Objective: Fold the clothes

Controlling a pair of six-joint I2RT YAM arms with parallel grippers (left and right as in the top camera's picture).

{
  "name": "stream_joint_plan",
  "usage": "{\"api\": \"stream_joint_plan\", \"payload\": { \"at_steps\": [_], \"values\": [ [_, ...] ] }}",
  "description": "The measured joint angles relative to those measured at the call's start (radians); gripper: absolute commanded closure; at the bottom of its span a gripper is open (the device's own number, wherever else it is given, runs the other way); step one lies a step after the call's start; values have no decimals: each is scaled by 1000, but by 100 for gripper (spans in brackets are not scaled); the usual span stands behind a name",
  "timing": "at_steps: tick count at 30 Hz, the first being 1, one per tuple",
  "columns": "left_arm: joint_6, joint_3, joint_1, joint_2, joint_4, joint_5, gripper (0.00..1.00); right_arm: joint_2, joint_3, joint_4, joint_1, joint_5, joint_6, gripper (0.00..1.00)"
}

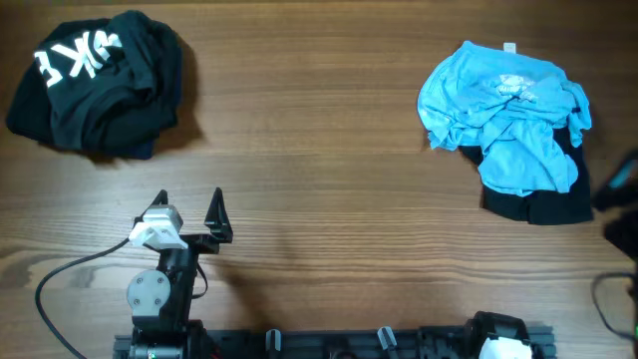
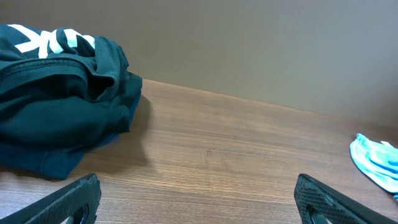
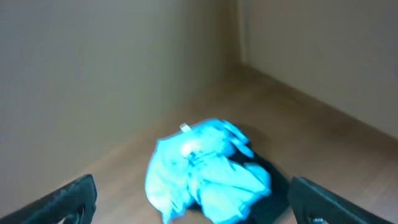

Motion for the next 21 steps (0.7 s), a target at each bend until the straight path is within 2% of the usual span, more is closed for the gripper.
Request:
{"api": "stream_joint_plan", "payload": {
  "at_steps": [4,5,10,13,17,21],
  "values": [
    [0,0,0,0,0,0,0,-80,-322,333,0,-129,4,0],
    [0,0,0,0,0,0,0,-92,-368,363,0,-154,5,0],
    [0,0,0,0,0,0,0,-196,-731,745,0,-323,8,0],
    [0,0,0,0,0,0,0,-259,-908,913,0,-379,8,0],
    [0,0,0,0,0,0,0,-352,-1073,1004,0,-420,-4,0],
    [0,0,0,0,0,0,0,-418,-1172,1041,0,-480,-120,0]
  ]
}}
